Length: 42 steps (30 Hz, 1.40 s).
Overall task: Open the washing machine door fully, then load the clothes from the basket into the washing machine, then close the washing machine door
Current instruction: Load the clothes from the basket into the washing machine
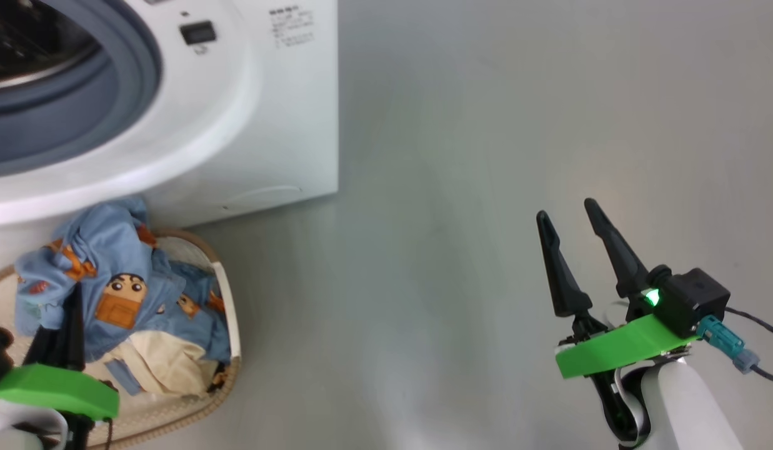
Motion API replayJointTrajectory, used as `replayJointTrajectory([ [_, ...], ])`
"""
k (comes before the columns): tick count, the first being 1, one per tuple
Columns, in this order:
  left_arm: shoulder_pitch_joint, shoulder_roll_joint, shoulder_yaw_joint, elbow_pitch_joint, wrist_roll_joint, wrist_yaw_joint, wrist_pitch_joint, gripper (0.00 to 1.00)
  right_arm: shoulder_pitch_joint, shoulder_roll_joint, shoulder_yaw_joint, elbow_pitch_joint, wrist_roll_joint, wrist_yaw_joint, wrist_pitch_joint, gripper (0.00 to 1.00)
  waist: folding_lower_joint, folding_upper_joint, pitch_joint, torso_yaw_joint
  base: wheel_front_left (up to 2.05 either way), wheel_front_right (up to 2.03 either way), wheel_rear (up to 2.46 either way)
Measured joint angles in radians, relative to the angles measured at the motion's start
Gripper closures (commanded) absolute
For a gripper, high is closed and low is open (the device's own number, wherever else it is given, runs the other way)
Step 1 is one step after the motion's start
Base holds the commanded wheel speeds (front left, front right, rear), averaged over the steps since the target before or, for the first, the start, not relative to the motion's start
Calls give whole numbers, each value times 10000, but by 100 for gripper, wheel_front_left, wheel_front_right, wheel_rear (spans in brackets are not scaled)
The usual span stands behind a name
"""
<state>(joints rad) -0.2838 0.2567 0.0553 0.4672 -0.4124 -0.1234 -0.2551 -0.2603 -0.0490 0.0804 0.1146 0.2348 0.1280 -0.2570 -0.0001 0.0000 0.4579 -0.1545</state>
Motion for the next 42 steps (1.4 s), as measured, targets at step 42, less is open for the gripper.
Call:
replayJointTrajectory([
  [42, 3726, -1843, 1498, -4876, 2056, -46, -2, 100, 1814, -2, -508, 479, -577, 0, 0, 0, 0, 0, -4131, 403, 0, 0, 0],
])
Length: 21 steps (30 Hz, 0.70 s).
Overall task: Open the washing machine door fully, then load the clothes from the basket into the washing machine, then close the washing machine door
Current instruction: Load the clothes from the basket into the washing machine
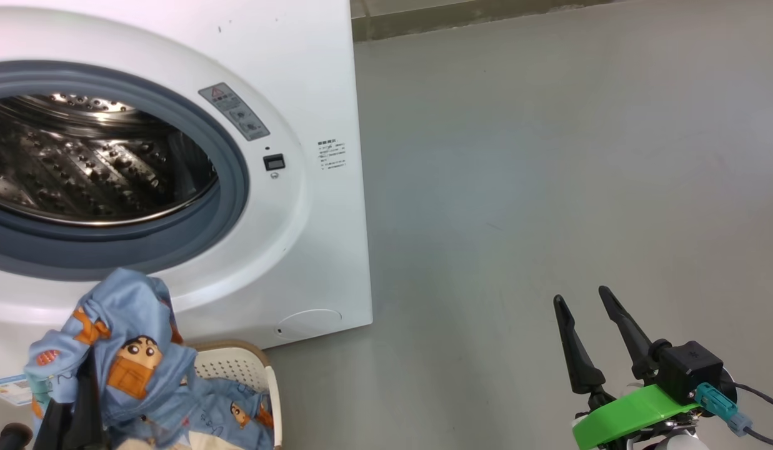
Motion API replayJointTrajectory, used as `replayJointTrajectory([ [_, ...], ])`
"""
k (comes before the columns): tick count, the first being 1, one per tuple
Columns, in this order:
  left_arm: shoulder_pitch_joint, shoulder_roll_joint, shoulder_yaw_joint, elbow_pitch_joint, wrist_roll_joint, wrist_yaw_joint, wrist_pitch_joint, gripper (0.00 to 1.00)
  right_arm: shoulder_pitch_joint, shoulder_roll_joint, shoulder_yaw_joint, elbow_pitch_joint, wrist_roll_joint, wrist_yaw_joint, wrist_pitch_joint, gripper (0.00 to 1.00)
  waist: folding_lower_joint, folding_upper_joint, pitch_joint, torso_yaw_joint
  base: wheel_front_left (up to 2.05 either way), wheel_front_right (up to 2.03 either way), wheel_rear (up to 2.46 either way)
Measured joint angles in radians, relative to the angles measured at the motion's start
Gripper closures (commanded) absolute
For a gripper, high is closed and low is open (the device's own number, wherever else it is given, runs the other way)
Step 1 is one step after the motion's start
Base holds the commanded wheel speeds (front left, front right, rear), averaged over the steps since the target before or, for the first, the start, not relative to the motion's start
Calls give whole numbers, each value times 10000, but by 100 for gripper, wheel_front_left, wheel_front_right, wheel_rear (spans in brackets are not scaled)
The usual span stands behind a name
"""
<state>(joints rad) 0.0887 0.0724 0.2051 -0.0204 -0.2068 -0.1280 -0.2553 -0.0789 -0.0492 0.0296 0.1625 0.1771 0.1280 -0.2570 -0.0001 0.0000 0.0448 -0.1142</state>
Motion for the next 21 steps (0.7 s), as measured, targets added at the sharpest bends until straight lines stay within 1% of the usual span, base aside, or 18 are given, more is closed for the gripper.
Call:
replayJointTrajectory([
  [9, -95, -155, -42, 102, -12, 0, 0, 100, 1, 0, 61, 8, 15, 0, 0, 0, 0, 0, 132, 128, 0, 0, 0],
  [15, -869, -159, -58, 288, -188, 0, 0, 100, -1, 4, 192, -12, 36, 0, 0, 0, 1, 0, 459, 23, 0, 0, 0],
  [21, -2266, 397, -12, 644, -236, 0, 0, 100, -46, 4, 184, -113, 36, 0, 0, 0, 1, 0, 1048, -104, 0, 0, 0],
])
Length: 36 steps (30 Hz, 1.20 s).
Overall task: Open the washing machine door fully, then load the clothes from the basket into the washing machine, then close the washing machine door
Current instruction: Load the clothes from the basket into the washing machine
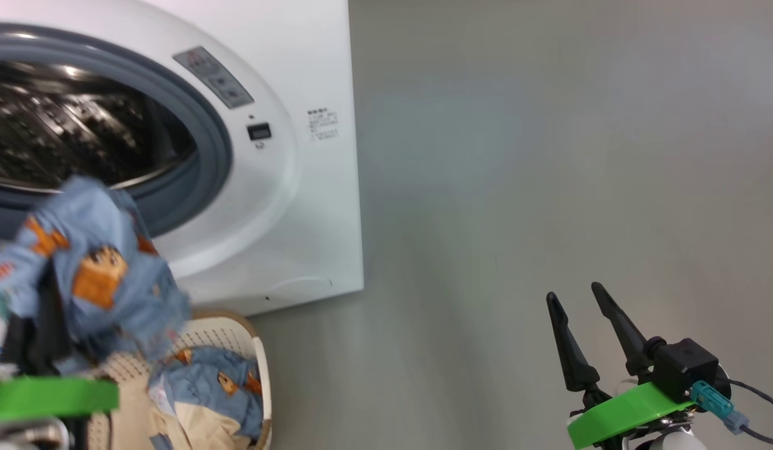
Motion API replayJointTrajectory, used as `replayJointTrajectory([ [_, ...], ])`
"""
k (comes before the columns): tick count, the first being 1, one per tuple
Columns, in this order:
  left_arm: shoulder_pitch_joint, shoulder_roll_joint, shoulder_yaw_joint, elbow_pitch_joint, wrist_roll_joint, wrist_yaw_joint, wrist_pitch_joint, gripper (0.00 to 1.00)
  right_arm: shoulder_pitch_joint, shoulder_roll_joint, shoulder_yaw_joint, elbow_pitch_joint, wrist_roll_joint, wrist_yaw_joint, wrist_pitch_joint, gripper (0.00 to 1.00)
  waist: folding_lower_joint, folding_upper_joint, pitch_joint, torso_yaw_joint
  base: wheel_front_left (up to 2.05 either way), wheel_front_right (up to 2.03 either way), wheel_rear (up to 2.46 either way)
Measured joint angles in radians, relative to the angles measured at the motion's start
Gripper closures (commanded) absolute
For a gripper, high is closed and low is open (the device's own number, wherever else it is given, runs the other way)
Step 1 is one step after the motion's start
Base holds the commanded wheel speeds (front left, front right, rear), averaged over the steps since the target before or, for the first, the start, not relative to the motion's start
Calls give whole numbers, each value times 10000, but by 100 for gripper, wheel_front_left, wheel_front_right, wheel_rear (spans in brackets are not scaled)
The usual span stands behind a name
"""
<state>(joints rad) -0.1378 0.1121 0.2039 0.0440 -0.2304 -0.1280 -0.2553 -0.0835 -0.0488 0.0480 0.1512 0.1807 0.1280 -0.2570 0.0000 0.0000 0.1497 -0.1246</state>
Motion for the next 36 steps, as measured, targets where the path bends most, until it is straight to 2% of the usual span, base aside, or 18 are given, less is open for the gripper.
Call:
replayJointTrajectory([
  [9, -1994, 838, 56, 560, -224, 0, -2, 100, -505, 2, 8, -305, 0, 0, 0, 0, 1, 0, 1115, -222, 0, 0, 0],
  [12, -3138, 1262, 61, 642, -238, 0, -4, 100, -759, 0, 15, -456, 2, 0, 0, 0, 2, 0, 1755, -321, 0, 0, 0],
  [24, -4750, 1885, 320, 1595, -307, 0, -12, 100, -1281, 0, 96, -754, 59, 0, 0, 0, 2, 0, 3395, -563, 0, 0, 0],
  [31, -5843, 2314, -107, 2955, -512, 0, -13, 100, -1462, 0, 167, -857, 100, 0, 0, 0, 2, 0, 4353, -622, 0, 0, 0],
  [36, -6951, 2840, -709, 4266, -853, 0, -13, 100, -1699, 0, 332, -911, 263, 0, 0, 0, 1, 0, 4917, -626, 0, 0, 0],
])
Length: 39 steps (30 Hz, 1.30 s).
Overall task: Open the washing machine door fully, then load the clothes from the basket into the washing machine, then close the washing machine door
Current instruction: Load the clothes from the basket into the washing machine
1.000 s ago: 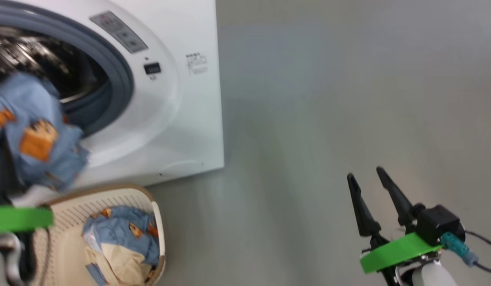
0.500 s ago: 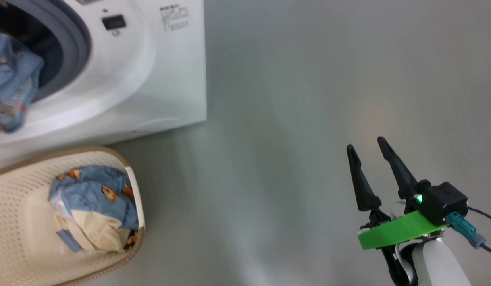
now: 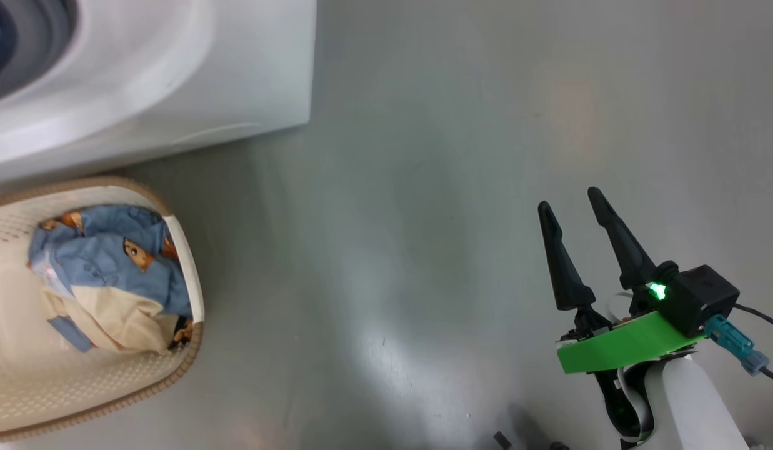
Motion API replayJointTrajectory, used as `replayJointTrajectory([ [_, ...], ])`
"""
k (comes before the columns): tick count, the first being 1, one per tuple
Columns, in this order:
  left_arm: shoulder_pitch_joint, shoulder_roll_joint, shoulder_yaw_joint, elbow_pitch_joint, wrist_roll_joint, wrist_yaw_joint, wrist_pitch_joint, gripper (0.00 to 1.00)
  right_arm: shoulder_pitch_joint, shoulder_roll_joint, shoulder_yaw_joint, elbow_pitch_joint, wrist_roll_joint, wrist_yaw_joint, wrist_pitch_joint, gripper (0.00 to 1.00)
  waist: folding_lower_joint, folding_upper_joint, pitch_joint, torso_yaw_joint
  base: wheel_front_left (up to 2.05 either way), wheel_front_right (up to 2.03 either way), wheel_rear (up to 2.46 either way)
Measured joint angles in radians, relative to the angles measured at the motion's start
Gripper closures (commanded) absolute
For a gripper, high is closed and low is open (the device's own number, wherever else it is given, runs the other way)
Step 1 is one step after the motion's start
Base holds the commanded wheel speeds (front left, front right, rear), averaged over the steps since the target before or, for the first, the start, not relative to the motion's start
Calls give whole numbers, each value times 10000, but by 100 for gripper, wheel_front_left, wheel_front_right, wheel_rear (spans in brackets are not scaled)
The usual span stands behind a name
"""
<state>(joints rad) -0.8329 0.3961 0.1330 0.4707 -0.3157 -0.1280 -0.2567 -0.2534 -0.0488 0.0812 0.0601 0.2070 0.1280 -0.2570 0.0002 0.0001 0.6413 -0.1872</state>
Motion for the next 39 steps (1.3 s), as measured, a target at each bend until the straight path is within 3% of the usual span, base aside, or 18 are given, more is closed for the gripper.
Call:
replayJointTrajectory([
  [6, -1284, 558, -1024, 1338, -267, 0, 40, 100, -142, -2, 90, 21, 332, 0, 0, 0, 0, 0, 478, -38, 0, 0, 0],
  [11, -2510, 949, -1563, 1881, -828, 0, 698, 100, -236, -2, 247, 23, 476, 0, 0, 0, -1, 0, 796, -107, 0, 0, 0],
  [26, -4508, 2100, -2646, 1714, -2282, 0, 2140, 100, -835, -4, 838, 81, 1369, 0, 0, 0, -1, 0, 1756, -511, 0, 0, 0],
  [30, -4826, 2422, -2924, 1526, -2357, 0, 1981, 100, -951, -4, 1024, 113, 1490, 0, 0, 0, -1, 0, 1900, -680, 0, 0, 0],
  [34, -5348, 2897, -3438, 794, -2336, 0, 543, 100, -997, -4, 1060, 153, 1638, 0, 0, 0, -1, 0, 2023, -816, 0, 0, 0],
  [39, -5609, 3154, -3712, 479, -2251, 0, 81, 100, -1156, -4, 1066, 173, 1657, 0, 0, 0, -2, 0, 2074, -854, 0, 0, 0],
])
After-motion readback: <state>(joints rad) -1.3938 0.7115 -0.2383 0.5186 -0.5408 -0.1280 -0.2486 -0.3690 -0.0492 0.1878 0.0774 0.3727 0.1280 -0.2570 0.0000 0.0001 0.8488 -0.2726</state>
